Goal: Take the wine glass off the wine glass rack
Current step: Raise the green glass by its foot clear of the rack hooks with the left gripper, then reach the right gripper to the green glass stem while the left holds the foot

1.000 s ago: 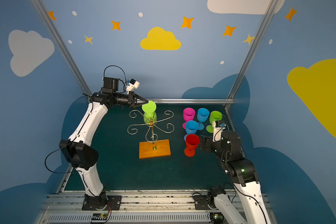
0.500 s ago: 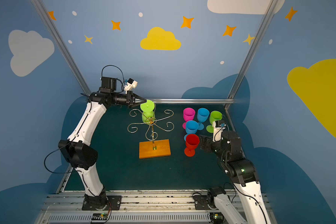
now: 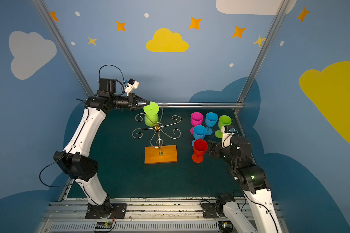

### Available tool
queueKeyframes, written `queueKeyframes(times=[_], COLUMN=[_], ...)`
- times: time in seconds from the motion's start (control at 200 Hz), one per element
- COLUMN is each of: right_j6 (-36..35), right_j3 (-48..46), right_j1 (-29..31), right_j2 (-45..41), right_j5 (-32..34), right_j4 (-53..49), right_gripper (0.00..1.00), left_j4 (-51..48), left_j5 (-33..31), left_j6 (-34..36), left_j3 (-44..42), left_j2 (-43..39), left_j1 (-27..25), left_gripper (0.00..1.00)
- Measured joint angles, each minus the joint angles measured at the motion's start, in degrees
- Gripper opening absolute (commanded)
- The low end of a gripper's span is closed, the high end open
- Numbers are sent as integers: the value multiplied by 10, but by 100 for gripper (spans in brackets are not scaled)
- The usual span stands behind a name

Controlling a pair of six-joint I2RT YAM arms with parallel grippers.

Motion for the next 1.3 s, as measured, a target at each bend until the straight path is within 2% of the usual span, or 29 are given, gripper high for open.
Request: queueKeyframes(times=[0.4,0.801,0.966,1.186,1.302], right_j6=[0,-1,-2,-6,-16], right_j3=[0,0,0,0,4], right_j1=[0,0,-1,-3,-3], right_j2=[-4,-16,-16,-13,-9], right_j5=[0,2,2,2,-4], right_j4=[0,-5,-6,-6,-4], right_gripper=[79,79,79,79,79], left_j4=[14,92,139,198,252], left_j5=[-23,-46,-47,-42,-32], left_j6=[-3,-58,-90,-148,-197], left_j3=[-25,-26,-25,45,54], left_j2=[-6,-6,1,54,63], left_j1=[5,12,22,34,34], left_gripper=[3,3,3,3,3])
